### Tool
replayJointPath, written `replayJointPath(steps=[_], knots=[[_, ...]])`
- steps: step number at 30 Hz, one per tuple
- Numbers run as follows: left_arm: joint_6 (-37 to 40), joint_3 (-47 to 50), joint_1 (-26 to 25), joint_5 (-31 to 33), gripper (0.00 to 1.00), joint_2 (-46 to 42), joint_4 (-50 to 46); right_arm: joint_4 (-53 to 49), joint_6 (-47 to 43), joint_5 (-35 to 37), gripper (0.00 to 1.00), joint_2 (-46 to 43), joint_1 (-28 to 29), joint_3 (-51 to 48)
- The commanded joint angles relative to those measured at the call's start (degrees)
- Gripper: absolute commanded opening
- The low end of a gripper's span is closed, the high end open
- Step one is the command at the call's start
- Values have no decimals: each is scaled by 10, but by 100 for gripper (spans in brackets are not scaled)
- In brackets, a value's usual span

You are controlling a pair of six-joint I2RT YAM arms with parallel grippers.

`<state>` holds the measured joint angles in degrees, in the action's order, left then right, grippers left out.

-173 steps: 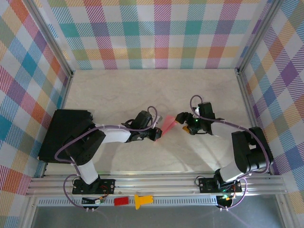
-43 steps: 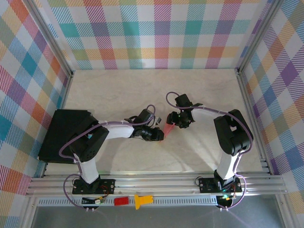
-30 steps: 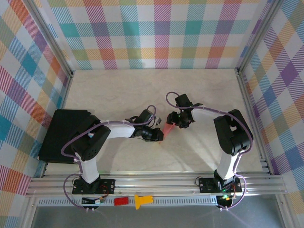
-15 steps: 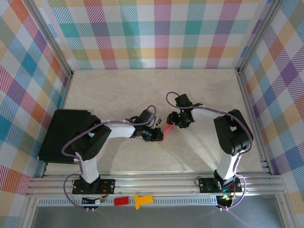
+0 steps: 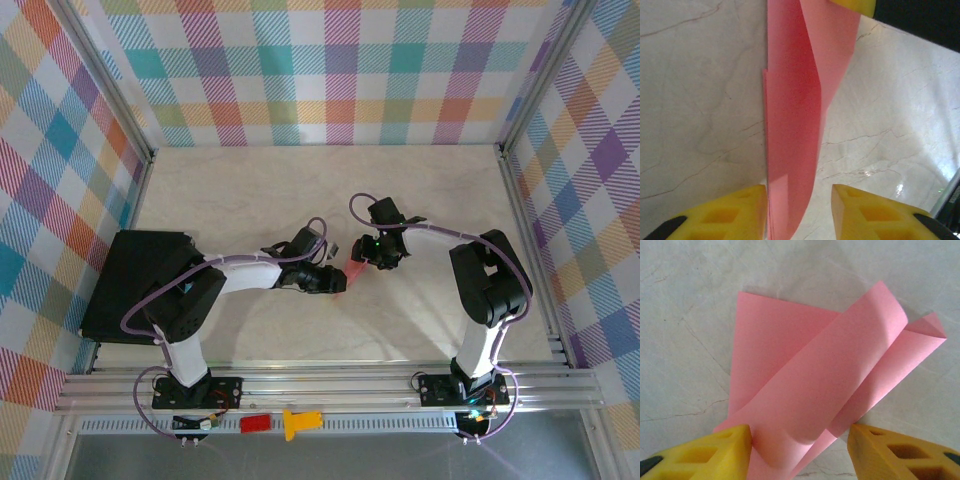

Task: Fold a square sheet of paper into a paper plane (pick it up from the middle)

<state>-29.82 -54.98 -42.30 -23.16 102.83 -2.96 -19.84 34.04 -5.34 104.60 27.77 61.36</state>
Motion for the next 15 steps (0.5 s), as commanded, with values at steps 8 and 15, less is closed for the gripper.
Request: replayJointPath(steps=[8,15], knots=[[44,-46,-10,15,44,27,-49,-17,15,-22,55,72,11,-25],[55,-65,-10,11,43,55,-62,-24,19,-17,54,77,11,-23]])
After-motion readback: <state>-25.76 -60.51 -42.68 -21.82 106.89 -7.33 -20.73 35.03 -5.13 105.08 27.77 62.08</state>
